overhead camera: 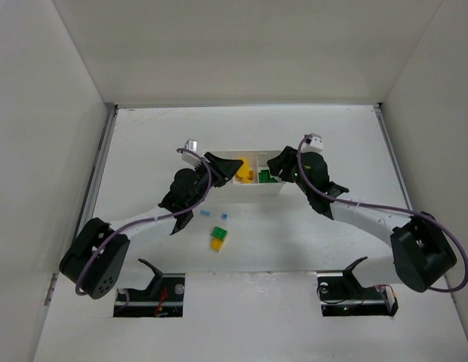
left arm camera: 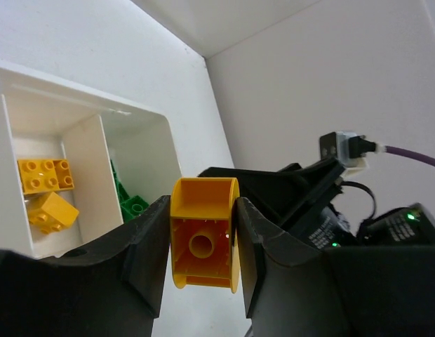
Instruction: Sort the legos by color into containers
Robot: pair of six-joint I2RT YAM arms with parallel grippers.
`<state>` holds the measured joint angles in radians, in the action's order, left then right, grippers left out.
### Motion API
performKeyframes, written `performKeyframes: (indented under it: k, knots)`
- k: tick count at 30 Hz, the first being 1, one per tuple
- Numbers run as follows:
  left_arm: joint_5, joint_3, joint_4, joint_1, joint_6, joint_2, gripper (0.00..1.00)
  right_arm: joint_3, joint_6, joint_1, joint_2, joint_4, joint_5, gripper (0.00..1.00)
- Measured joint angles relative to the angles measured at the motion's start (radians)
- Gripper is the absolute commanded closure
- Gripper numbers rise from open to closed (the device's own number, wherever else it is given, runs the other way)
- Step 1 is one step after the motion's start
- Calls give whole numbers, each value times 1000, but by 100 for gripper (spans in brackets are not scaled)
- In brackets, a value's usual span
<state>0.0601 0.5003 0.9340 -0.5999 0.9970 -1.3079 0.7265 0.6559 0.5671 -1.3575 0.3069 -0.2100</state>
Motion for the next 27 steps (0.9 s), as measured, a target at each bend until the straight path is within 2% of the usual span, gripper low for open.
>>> performKeyframes:
  k: [4,10,17,23,25,27]
  knots:
    - [-10,80,-70,1,-68,-58,81,-20,-8,0,59,-3,-1,45]
    - [-51,247,-233,-1,-196,-192,81,-86,-10,0,195,18,-1,46]
    - [-157,384,-420,-38,-345,-286,79,-115,-13,0,207,23,1,45]
    - [-257,433,-491,-92,-460,-308,77,-117,-13,0,207,23,1,45]
    - [-279,452,-507,-104,-482,-328,71,-117,-13,0,207,23,1,45]
    - [-295,465,-522,-106,-497,-347,59,-117,-13,0,207,23,1,45]
